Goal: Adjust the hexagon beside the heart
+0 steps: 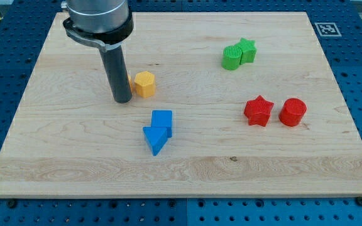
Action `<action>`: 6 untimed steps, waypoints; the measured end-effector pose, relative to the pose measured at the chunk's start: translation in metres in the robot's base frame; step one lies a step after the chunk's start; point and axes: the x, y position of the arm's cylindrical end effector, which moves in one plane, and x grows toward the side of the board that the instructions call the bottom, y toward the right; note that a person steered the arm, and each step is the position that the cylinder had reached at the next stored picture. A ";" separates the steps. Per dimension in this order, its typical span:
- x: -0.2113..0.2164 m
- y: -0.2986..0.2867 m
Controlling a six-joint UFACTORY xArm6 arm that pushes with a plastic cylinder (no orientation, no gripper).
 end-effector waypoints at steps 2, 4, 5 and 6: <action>0.003 0.020; 0.003 0.031; 0.003 0.033; 0.004 0.041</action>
